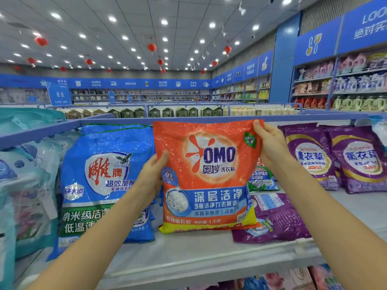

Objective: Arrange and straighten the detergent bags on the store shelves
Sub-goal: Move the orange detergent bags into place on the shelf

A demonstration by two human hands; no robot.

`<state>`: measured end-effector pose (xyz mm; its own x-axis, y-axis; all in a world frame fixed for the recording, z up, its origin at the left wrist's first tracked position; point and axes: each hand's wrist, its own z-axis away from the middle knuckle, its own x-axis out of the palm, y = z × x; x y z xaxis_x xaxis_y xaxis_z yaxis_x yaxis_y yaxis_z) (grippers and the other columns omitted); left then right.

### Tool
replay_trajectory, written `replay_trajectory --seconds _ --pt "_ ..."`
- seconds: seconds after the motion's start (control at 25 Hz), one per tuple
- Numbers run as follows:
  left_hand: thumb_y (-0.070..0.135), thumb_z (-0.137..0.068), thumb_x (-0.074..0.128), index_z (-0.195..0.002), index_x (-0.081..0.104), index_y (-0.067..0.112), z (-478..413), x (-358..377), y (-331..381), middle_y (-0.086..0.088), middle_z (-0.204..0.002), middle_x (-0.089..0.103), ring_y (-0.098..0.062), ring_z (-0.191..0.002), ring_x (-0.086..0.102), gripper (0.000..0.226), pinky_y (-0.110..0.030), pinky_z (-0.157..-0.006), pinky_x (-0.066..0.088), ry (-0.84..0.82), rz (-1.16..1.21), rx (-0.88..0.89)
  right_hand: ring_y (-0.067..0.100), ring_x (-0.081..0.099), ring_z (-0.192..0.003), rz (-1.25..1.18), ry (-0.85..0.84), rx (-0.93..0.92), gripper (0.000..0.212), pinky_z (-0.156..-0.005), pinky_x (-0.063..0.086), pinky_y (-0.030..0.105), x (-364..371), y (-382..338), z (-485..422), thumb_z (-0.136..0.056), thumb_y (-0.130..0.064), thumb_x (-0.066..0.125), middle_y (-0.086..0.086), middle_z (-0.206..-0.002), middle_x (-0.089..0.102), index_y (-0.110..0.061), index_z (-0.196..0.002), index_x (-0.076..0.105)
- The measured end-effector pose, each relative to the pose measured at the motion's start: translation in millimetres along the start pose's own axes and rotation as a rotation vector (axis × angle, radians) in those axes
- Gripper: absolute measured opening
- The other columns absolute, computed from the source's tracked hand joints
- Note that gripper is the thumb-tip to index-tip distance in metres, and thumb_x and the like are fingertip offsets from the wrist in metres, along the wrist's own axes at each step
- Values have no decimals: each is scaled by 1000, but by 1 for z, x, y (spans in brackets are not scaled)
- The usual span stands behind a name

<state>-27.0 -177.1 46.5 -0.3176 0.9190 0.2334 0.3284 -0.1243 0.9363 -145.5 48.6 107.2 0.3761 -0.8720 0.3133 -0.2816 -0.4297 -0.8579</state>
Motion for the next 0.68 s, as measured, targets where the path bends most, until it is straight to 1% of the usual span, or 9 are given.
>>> replay_trajectory --seconds 0.04,0.12,0.2,0.32,0.44,0.52,0.56,0.6,0.68 --pt "58 -58 65 -104 61 12 7 -3 -12 -12 -111 67 -19 -81 69 66 -33 -70 58 -39 -44 -81 10 66 -60 -3 4 4 22 -65 57 29 0 1 -1 -95 -20 48 -3 -64 70 -10 -83 63" --pt "44 -60 73 -110 57 13 17 -10 -31 -12 -114 65 -15 -85 68 61 -29 -74 56 -128 -182 -184 10 65 -58 7 24 20 23 -63 57 29 3 0 -2 -95 -20 48 -4 -61 69 -10 -80 63" --pt "29 -52 86 -114 55 15 21 -18 -38 -9 -115 66 -16 -93 68 70 -29 -80 55 -251 -343 -218 10 64 -57 21 32 35 24 -62 57 29 6 -2 -2 -95 -21 48 -4 -60 68 -10 -79 62" --pt "23 -44 86 -115 59 12 21 -20 -38 -5 -109 70 -21 -100 67 77 -32 -84 55 -386 -407 -236 12 65 -61 43 40 38 24 -66 57 32 7 -5 -4 -95 -20 48 -3 -61 69 -10 -80 63" --pt "20 -39 90 -108 64 10 24 -16 -40 -7 -104 72 -22 -95 69 74 -30 -79 56 -346 -355 -263 12 65 -62 88 52 27 23 -67 56 31 3 -7 -3 -96 -21 48 -4 -62 69 -11 -81 63" --pt "12 -46 85 -106 64 9 26 -12 -44 -9 -103 72 -24 -94 69 64 -32 -78 56 -303 -269 -320 8 65 -61 129 74 21 24 -65 55 27 1 -7 2 -97 -23 46 -4 -66 69 -13 -82 62" --pt "12 -48 84 -108 63 9 28 -10 -45 -10 -103 72 -25 -94 69 64 -34 -79 56 -288 -238 -350 7 64 -64 184 81 22 24 -66 54 25 -1 -7 4 -98 -24 44 -4 -73 68 -15 -83 61" --pt "16 -43 88 -109 63 10 28 -8 -46 -10 -103 72 -25 -94 69 72 -35 -79 56 -278 -217 -369 7 63 -71 239 82 25 24 -71 52 25 -2 -7 7 -99 -26 42 -3 -82 67 -17 -86 60" --pt "26 -27 95 -109 63 10 29 -6 -46 -10 -102 72 -25 -91 70 89 -34 -73 58 -272 -174 -383 12 59 -93 311 75 25 25 -88 48 31 -8 -1 11 -100 -29 37 1 -105 64 -16 -103 58"
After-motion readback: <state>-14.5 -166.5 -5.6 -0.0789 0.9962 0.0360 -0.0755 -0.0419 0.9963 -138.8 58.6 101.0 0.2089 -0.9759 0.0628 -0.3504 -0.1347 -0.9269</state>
